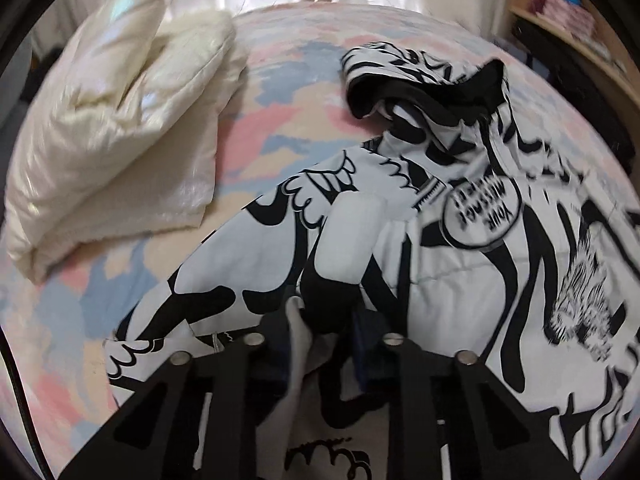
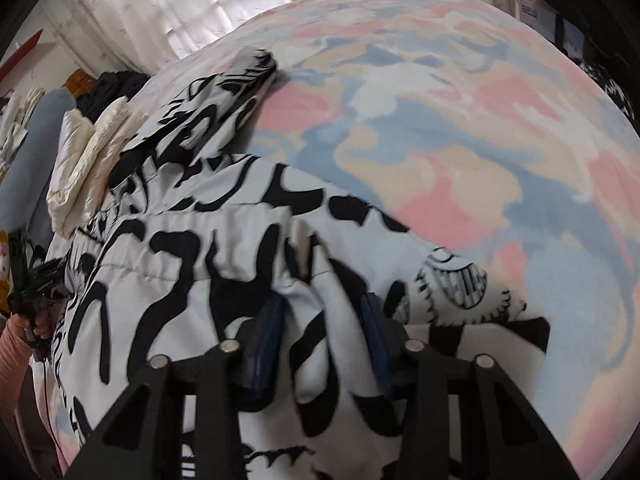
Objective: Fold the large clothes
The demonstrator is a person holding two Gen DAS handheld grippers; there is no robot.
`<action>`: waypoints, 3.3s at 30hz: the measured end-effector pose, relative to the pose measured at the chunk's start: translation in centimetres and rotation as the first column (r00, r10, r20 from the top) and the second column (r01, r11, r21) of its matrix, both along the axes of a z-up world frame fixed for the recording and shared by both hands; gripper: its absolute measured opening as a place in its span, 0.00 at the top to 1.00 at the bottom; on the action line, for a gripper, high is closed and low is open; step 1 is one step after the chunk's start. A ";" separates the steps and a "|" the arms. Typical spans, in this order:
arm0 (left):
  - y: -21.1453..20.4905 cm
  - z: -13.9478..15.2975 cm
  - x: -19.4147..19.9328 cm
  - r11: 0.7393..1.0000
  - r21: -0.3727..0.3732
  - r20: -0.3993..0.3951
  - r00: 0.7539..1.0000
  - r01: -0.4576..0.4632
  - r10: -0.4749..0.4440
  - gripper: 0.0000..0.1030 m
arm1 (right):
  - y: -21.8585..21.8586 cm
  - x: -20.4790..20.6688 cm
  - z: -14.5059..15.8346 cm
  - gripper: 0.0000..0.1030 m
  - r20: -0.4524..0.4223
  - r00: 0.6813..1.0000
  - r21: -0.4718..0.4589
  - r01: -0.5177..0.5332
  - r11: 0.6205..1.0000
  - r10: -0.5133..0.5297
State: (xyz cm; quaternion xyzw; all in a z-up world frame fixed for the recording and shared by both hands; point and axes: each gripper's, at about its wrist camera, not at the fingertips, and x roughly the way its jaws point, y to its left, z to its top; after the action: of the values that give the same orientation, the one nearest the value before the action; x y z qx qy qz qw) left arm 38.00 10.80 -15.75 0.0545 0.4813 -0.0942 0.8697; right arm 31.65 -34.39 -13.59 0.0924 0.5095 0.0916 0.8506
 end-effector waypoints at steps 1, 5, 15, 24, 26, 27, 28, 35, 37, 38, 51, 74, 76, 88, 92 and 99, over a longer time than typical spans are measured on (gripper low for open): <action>-0.1 0.0 -0.2 1.000 0.004 0.006 1.000 0.002 -0.003 0.83 | -0.2 -0.2 0.1 0.59 0.000 1.000 0.027 -0.004 1.000 0.004; 1.1 0.2 -0.2 0.998 -0.058 -0.007 1.000 -0.018 0.017 0.83 | -3.5 -1.1 0.2 0.59 -0.010 0.999 0.251 0.038 0.967 -0.037; 1.4 -0.1 -0.2 0.997 -0.069 -0.008 1.000 -0.024 0.023 0.83 | -5.3 -1.6 -0.6 0.84 -0.028 0.993 0.246 0.121 0.962 -0.118; 0.9 0.2 -0.3 0.998 -0.045 0.002 0.999 -0.052 0.052 0.84 | -0.9 0.0 -0.6 0.86 -0.045 0.999 0.017 0.019 1.000 -0.018; 0.4 0.5 -0.7 0.997 0.000 0.036 0.997 -0.075 0.075 0.90 | 0.0 -0.4 -0.3 0.92 -0.020 1.000 -0.065 0.017 0.998 -0.018; 0.1 0.9 -1.1 0.995 0.031 0.059 0.994 -0.091 0.089 0.91 | 0.5 -0.7 0.0 0.97 -0.006 1.000 -0.103 0.020 0.994 -0.021; -0.4 1.6 -1.7 0.992 0.063 0.100 0.989 -0.111 0.105 0.93 | 1.0 -1.2 0.5 0.98 0.021 0.999 -0.161 0.041 0.986 -0.038; -1.0 7.9 -4.4 0.983 0.077 0.283 0.949 -0.168 0.140 0.93 | 2.5 -5.0 6.5 0.99 0.308 0.935 -0.286 0.266 0.921 -0.174; -0.8 8.9 -4.1 0.979 0.061 0.305 0.938 -0.193 0.166 0.93 | 2.4 -5.1 7.9 0.99 0.372 0.903 -0.276 0.328 0.903 -0.215; -0.5 9.1 -3.6 0.976 0.048 0.316 0.930 -0.212 0.187 0.93 | 2.3 -5.0 8.4 0.99 0.397 0.887 -0.265 0.357 0.896 -0.236; 2.6 -1.2 3.0 0.940 -0.010 0.104 0.935 -0.341 0.340 0.78 | 1.3 2.8 -1.8 0.98 0.204 0.901 -0.301 0.431 0.851 -0.384; 2.2 -0.4 3.5 0.948 0.067 0.176 0.939 -0.310 0.294 0.87 | 2.8 5.0 -0.8 0.65 0.177 0.957 -0.224 0.265 0.938 -0.229; 2.8 -0.9 3.6 0.937 0.065 0.172 0.929 -0.342 0.327 0.85 | 2.6 5.4 -1.2 0.63 0.173 0.952 -0.209 0.286 0.935 -0.252; 2.3 5.6 -2.3 0.950 -0.007 0.270 0.914 -0.313 0.303 0.70 | 7.6 -1.0 5.4 0.54 0.292 0.935 -0.217 0.270 0.938 -0.201; -3.2 6.6 -5.2 0.983 -0.073 0.220 0.959 -0.168 0.181 0.71 | 14.5 -2.9 5.5 0.54 0.251 0.966 -0.155 0.100 0.983 -0.059; -9.8 1.3 -6.2 0.988 -0.039 0.114 0.982 -0.147 0.151 0.72 | 21.8 -2.6 -0.4 0.53 0.110 0.994 -0.125 -0.007 0.992 0.020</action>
State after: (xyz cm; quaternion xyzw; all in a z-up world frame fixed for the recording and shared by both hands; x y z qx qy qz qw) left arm 31.81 1.04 -14.45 0.0106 0.4310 -0.0327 0.9017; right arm 29.01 -12.63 -14.02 0.0303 0.4667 0.0703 0.8811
